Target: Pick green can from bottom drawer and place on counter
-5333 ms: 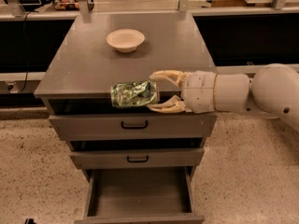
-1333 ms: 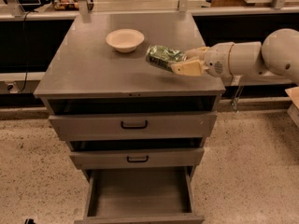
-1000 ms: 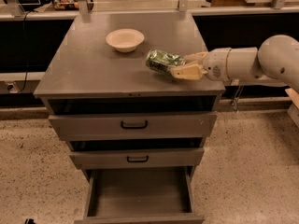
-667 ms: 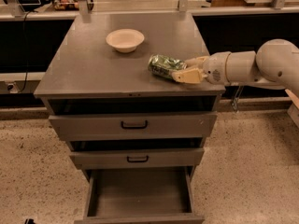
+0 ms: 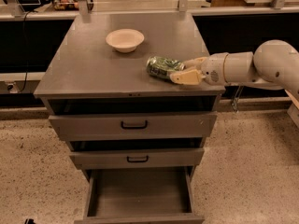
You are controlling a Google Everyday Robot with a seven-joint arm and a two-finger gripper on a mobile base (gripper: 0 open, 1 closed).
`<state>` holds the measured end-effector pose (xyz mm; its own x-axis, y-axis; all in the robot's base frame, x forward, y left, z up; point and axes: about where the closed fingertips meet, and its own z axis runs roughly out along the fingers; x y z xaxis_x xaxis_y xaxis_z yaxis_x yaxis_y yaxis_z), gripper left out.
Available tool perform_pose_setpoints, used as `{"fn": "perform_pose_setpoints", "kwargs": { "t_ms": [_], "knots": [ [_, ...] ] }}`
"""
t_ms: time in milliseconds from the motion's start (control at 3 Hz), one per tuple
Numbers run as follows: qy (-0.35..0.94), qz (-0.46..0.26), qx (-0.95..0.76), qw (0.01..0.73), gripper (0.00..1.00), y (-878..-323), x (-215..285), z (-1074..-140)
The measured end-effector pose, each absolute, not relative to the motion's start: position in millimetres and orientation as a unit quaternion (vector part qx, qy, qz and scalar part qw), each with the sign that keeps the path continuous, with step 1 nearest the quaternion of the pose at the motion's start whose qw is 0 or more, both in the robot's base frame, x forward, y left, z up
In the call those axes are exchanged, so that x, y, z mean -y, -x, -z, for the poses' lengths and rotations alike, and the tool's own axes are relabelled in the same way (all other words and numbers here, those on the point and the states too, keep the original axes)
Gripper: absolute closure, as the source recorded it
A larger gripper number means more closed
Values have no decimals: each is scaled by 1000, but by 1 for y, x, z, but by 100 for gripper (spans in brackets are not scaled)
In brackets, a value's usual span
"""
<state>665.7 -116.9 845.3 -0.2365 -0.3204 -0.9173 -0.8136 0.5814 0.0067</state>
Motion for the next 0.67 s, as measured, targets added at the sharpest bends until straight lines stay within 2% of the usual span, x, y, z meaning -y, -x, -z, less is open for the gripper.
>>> {"fn": "perform_pose_setpoints", "kwargs": {
  "t_ms": [333,667],
  "knots": [
    [382,-255,-744,486,0,-666,115,-845],
    [383,-258,-742,486,0,-666,113,-844]
  ]
}}
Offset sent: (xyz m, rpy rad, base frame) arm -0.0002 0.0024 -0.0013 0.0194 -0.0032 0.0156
